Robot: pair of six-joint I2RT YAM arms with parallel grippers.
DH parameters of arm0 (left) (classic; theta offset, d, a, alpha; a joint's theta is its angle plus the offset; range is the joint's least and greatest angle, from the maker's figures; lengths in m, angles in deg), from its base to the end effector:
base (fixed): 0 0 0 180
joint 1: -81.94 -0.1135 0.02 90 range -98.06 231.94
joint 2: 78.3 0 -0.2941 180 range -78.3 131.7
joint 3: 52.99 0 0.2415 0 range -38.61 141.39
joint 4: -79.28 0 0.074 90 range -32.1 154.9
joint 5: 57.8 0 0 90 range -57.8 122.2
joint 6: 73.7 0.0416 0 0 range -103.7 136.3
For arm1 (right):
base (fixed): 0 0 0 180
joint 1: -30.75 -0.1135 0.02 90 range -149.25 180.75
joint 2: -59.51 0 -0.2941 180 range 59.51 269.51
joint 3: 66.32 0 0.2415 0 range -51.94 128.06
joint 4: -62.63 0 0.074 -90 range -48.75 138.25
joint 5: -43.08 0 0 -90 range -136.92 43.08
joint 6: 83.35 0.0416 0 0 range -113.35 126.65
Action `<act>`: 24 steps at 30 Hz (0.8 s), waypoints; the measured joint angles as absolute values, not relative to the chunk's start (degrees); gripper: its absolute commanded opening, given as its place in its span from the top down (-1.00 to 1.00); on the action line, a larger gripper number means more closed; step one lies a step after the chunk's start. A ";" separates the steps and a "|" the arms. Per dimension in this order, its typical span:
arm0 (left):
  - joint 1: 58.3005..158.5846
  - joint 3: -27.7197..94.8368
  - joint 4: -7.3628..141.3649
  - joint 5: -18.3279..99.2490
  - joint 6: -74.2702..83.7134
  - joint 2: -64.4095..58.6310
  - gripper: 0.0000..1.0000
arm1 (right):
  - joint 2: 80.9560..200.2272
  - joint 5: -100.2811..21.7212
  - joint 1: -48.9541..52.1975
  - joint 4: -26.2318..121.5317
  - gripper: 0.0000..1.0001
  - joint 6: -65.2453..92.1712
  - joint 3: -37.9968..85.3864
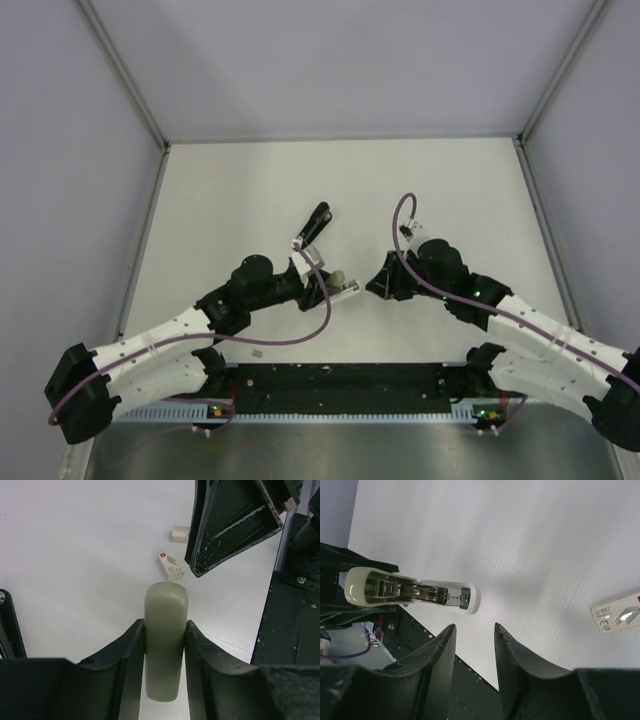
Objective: Unload the staples from the stapler
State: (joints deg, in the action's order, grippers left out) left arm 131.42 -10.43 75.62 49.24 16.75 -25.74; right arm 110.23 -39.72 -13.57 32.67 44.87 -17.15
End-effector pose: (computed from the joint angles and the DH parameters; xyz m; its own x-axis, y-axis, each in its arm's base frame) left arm 0.1139 -0.1520 0.2782 -0.1463 0.1827 -0.9722 0.9130 0.4033 -0.0616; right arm 0.1205 0.1249 0.2744 -0.7699 0.1061 -0.6293 -0.3733 0.7249 0.5789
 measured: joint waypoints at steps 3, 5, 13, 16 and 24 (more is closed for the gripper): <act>131.42 -11.15 77.15 49.28 15.61 -26.59 1.00 | 111.41 -39.68 -13.57 33.68 0.26 45.37 -17.15; 131.42 -11.19 78.18 49.35 14.83 -26.72 1.00 | 112.11 -39.57 -13.57 34.25 0.26 45.76 -17.15; 131.42 -12.28 81.80 50.37 12.16 -28.10 1.00 | 112.90 -39.50 -13.57 36.65 0.32 46.74 -17.37; 131.42 -13.03 82.68 50.55 11.42 -28.84 1.00 | 112.92 -39.35 -13.57 36.96 0.45 46.96 -17.37; 131.42 -16.44 87.81 49.37 7.94 -33.41 1.00 | 112.90 -38.89 -13.57 39.99 0.67 48.52 -19.32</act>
